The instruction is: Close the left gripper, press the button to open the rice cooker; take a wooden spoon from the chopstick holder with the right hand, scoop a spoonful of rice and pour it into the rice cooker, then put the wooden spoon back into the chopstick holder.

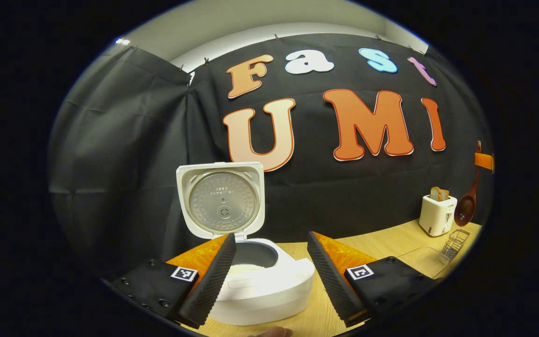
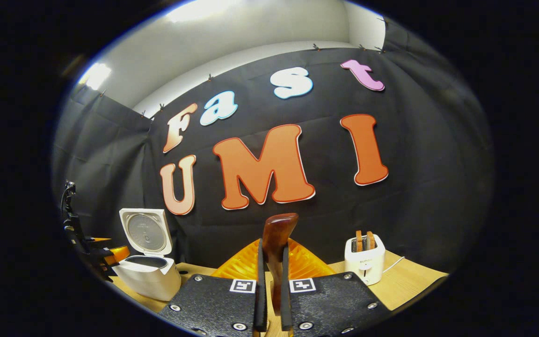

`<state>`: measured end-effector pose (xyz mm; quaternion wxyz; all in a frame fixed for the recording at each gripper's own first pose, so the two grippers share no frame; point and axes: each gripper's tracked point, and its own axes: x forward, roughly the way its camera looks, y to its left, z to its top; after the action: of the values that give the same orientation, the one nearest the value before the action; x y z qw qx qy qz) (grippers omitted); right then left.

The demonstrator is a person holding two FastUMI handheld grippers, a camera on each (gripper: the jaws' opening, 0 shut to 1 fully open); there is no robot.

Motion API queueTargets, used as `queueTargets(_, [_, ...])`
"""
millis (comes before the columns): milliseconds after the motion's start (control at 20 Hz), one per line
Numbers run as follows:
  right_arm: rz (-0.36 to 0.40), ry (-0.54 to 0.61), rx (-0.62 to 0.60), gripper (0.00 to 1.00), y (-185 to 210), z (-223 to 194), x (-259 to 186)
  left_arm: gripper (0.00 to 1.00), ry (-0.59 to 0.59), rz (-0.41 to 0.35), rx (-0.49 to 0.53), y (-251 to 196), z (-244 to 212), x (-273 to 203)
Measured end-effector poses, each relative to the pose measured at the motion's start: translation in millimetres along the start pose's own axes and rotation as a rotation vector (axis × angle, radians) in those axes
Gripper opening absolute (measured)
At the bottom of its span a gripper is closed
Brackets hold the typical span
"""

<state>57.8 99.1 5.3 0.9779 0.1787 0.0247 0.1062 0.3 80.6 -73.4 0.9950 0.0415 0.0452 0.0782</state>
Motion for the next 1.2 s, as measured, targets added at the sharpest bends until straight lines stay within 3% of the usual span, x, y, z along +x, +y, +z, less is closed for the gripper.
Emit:
queueTargets(150, [0.055,0.027,0.002,0.12,30.4,-15.2,5.5,0.99,0.000,0.017,0.011,5.1,-3.6,-0.5])
queueTargets(200, [0.072,0.041,0.000,0.16,38.0,-22.3,8.1,1.00,-0.001,0.021,0.012,6.7,-4.7,-1.8])
queueTargets(250, [0.086,0.060,-0.008,0.12,45.9,-32.1,8.7,1.00,-0.001,0.023,0.009,7.9,-5.9,-1.4])
queueTargets(400, [0.124,0.117,-0.032,0.12,66.4,-60.9,12.7,0.96,0.007,0.028,-0.002,12.6,-13.1,-2.4])
queueTargets(500, [0.140,0.145,-0.051,0.12,78.1,-76.4,16.6,1.00,0.004,0.037,0.001,15.8,-15.0,-3.0])
queueTargets(700, [0.114,0.178,-0.135,0.12,79.5,-100.1,21.4,1.00,-0.011,0.036,0.022,17.0,-16.6,-6.0])
queueTargets(750, [0.110,0.190,-0.151,0.12,81.1,-105.4,22.5,0.96,-0.014,0.036,0.024,17.1,-16.0,-5.4])
queueTargets(950, [0.085,0.236,-0.226,0.12,81.9,-130.2,22.9,1.00,-0.006,0.030,0.020,15.0,-21.4,-1.5])
queueTargets(1050, [0.086,0.278,-0.238,0.12,81.8,-149.1,19.7,0.96,0.003,0.033,0.019,15.8,-26.9,0.2])
queueTargets(1200, [0.080,0.359,-0.210,0.12,74.6,-175.8,15.9,1.00,0.011,0.035,0.019,17.5,-32.5,0.4])
